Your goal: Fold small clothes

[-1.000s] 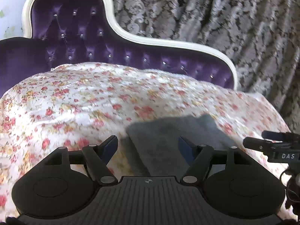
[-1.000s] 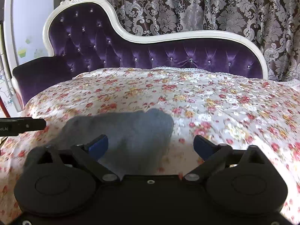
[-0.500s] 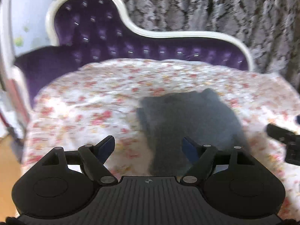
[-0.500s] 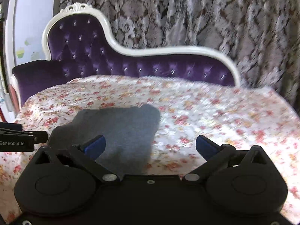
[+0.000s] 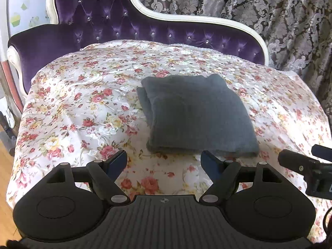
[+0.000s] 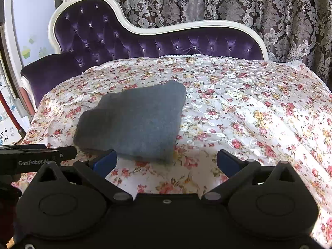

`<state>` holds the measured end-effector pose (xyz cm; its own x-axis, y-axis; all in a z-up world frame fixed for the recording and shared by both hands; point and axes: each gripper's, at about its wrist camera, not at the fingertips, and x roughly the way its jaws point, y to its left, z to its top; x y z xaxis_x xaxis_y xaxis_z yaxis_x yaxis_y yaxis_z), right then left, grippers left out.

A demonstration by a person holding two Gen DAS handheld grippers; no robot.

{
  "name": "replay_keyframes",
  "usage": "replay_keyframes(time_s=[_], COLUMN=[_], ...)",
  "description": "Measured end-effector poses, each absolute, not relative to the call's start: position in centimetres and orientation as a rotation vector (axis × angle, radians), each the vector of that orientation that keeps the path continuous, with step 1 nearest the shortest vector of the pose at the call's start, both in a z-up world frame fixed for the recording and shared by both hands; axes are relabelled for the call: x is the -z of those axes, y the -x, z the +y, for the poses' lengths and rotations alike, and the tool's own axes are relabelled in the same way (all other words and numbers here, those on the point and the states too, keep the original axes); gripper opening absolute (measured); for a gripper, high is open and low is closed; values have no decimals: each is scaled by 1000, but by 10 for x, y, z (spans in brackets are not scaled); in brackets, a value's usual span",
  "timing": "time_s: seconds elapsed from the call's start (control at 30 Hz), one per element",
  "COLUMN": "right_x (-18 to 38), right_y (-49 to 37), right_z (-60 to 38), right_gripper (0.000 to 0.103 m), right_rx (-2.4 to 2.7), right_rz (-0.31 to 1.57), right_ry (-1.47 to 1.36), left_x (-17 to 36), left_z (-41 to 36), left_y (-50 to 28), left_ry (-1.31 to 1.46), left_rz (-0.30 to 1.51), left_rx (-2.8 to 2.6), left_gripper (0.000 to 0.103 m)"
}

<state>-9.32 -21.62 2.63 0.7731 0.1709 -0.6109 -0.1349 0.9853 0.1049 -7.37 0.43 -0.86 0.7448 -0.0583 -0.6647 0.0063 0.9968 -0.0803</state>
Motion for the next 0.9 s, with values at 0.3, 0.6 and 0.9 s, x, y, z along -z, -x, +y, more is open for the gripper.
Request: replay_keyframes(time_s=[0.3, 0.6, 0.9], right_x=[-30, -27, -25], right_y=[104, 102, 102], right_z=[-220, -219, -215], right_gripper=[102, 102, 102], right_rx=[-159, -171, -181], right_rz=[655, 670, 682], right_ry=[-61, -73, -74], left_x=[6, 3, 2], left_z=[-4, -7, -6], left_y=[85, 90, 91], left_ry=[39, 35, 35], left_rz=[711, 704, 704], left_rx=[40, 36, 37], left_gripper=[77, 77, 77])
